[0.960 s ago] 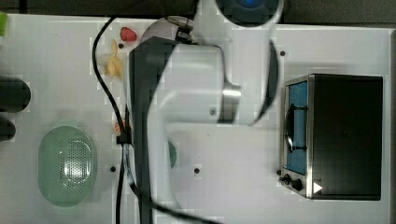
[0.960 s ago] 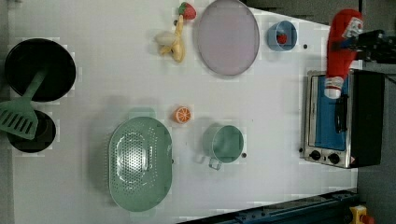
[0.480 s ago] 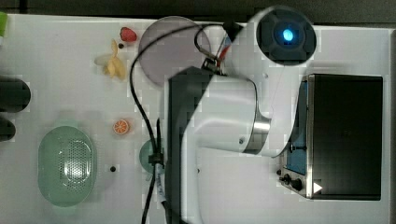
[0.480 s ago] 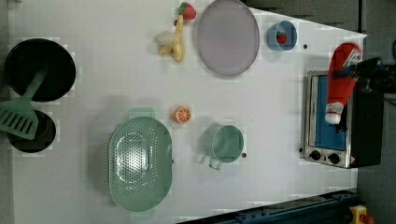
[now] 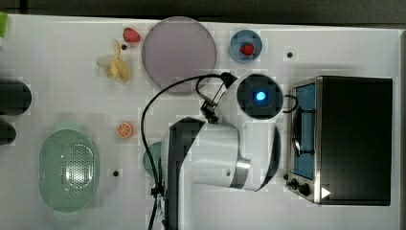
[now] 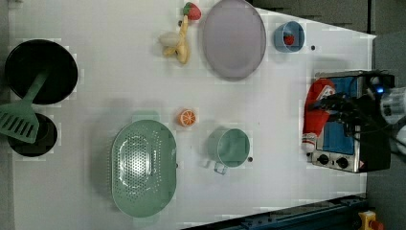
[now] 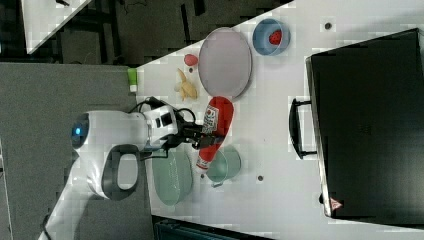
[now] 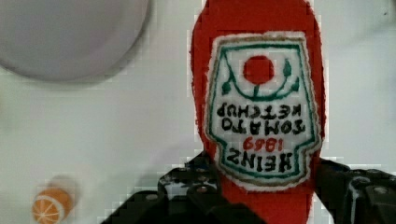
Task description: Pick ketchup from plate and place it on table.
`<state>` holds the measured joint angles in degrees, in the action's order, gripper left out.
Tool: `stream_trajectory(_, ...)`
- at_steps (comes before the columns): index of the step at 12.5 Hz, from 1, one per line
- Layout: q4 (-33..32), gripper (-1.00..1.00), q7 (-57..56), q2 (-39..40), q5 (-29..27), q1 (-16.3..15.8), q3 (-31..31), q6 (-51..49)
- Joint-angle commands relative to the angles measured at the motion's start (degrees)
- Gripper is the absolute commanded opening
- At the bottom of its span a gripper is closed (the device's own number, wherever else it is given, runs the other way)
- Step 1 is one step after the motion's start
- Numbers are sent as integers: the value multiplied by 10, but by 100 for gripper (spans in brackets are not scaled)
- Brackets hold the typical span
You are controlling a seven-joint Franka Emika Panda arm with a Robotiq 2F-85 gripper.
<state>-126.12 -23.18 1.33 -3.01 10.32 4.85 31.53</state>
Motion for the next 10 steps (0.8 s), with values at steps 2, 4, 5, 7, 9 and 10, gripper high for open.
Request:
stream_trajectory(2,-79,16,49,-13,56,-9,12,110)
stream_trajectory(4,-112,16,72,6,59,-9,15,145)
stream_trajectory(5,-118,16,74,21,59,-9,17,158)
stream_trajectory(7,-121,16,74,53,58,-9,18,178)
stream_trajectory(9,-122,41,74,78,58,-8,16,206)
stream_trajectory(10,-122,64,74,82,58,-8,15,220)
